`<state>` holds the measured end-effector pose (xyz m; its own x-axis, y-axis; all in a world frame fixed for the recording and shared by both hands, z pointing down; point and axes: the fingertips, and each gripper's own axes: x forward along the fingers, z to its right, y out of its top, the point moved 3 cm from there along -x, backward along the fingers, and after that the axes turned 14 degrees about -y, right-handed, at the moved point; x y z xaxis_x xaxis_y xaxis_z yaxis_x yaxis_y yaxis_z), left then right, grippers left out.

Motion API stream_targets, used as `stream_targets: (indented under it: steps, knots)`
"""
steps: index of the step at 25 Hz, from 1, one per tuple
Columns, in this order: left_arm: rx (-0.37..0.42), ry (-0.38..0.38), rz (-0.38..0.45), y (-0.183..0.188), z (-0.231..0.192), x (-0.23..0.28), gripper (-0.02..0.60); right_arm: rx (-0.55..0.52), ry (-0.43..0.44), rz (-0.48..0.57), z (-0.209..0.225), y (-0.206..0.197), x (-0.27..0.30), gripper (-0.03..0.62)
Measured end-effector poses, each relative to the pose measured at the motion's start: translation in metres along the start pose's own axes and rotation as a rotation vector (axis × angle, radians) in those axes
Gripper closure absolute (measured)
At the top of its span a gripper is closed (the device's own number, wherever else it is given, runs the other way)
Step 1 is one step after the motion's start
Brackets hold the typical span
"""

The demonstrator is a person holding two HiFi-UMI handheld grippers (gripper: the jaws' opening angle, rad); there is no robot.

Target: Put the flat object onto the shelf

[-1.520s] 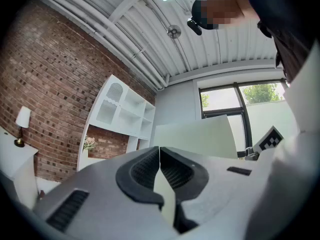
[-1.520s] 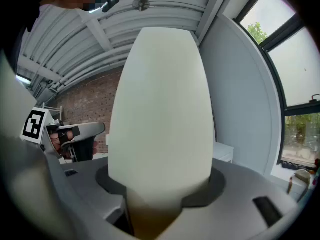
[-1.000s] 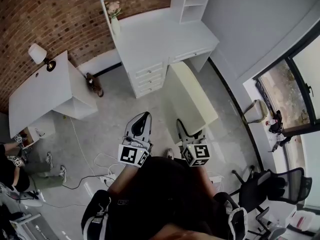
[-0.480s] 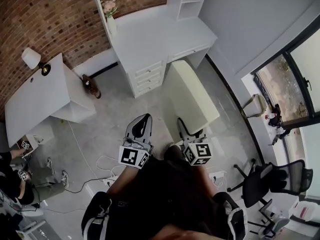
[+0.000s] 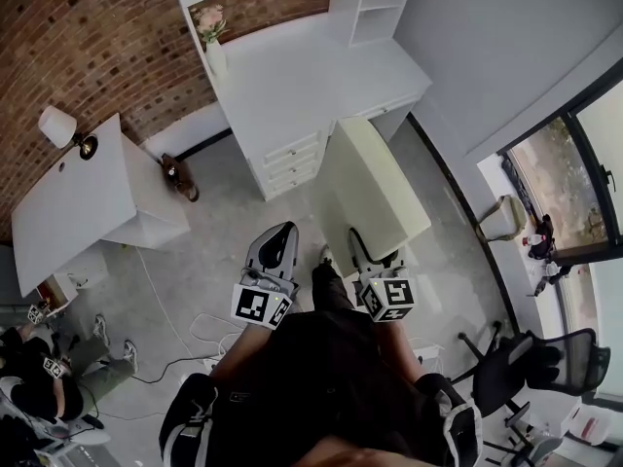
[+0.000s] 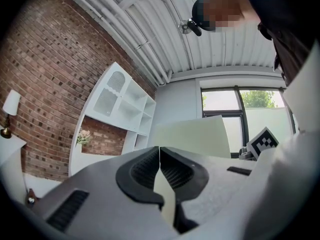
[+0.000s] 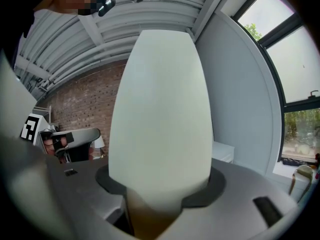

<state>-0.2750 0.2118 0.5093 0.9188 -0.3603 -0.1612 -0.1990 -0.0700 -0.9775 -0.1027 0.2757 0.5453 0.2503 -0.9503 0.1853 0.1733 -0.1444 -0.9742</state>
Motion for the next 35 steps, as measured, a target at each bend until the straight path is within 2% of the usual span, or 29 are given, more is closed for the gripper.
stream_targets:
  steps: [5, 11, 16, 22, 28, 35]
  knots:
    - [0.032, 0.01, 0.007, 0.005, -0.032, 0.065, 0.568, -0.008, 0.034, 0.028, 0.029, 0.021, 0.064, 0.313]
    - [0.022, 0.052, 0.003, 0.005, -0.065, 0.149, 0.568, -0.033, 0.086, 0.027, 0.073, 0.054, 0.141, 0.313]
    - [0.045, 0.11, 0.007, 0.014, -0.092, 0.19, 0.568, -0.035, 0.112, 0.036, 0.098, 0.074, 0.195, 0.313]
    - [0.043, 0.156, -0.019, 0.012, -0.13, 0.216, 0.568, -0.007, 0.132, 0.034, 0.106, 0.086, 0.239, 0.313]
    - [0.026, 0.132, -0.014, 0.002, -0.177, 0.266, 0.568, -0.038, 0.139, 0.024, 0.107, 0.095, 0.301, 0.313]
    - [0.036, 0.113, 0.029, 0.016, -0.259, 0.332, 0.568, -0.079, 0.148, 0.042, 0.103, 0.13, 0.397, 0.313]
